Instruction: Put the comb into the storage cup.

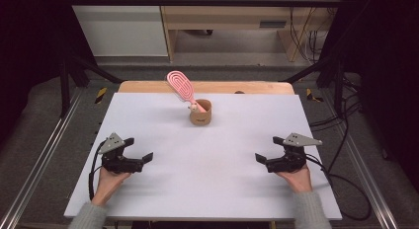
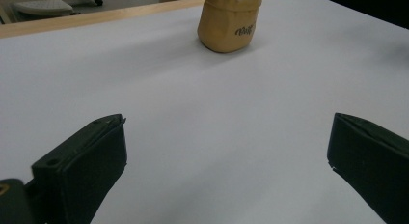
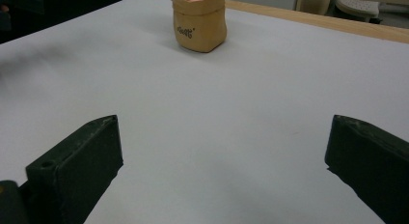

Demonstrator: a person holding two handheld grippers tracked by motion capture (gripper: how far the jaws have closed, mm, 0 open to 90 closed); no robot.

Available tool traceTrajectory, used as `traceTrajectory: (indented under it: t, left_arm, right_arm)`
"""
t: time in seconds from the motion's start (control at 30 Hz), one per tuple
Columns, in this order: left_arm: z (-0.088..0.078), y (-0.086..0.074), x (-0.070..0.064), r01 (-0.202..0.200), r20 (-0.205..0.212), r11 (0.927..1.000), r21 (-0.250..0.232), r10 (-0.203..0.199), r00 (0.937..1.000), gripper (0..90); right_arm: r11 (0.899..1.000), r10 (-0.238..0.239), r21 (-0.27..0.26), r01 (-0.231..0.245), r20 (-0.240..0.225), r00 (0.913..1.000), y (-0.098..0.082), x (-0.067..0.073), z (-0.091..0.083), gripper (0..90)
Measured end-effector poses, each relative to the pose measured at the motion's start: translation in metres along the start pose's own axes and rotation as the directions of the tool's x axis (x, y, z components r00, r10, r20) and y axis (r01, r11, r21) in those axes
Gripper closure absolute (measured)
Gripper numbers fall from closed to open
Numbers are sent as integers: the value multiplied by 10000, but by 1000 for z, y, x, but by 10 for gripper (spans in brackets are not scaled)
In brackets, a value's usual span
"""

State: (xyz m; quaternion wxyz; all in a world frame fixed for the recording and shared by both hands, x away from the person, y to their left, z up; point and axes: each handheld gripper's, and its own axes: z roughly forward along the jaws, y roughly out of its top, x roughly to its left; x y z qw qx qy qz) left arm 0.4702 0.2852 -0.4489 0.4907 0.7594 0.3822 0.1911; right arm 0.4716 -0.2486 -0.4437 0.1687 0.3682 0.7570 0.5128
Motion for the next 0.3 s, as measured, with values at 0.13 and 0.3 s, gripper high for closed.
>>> traceTrajectory:
  t: [0.13,0.3]
  left_arm:
    - [-2,-3,2,63,-77,10000,-73,-64,10000,3]
    - [-1,-4,2,25,-54,10000,5,-25,10000,3]
  right_arm:
    - [10000,3,10,-3,-16,10000,-1,0,0,1]
    - [10000,11,14,-11,-40,10000,-1,0,0,1]
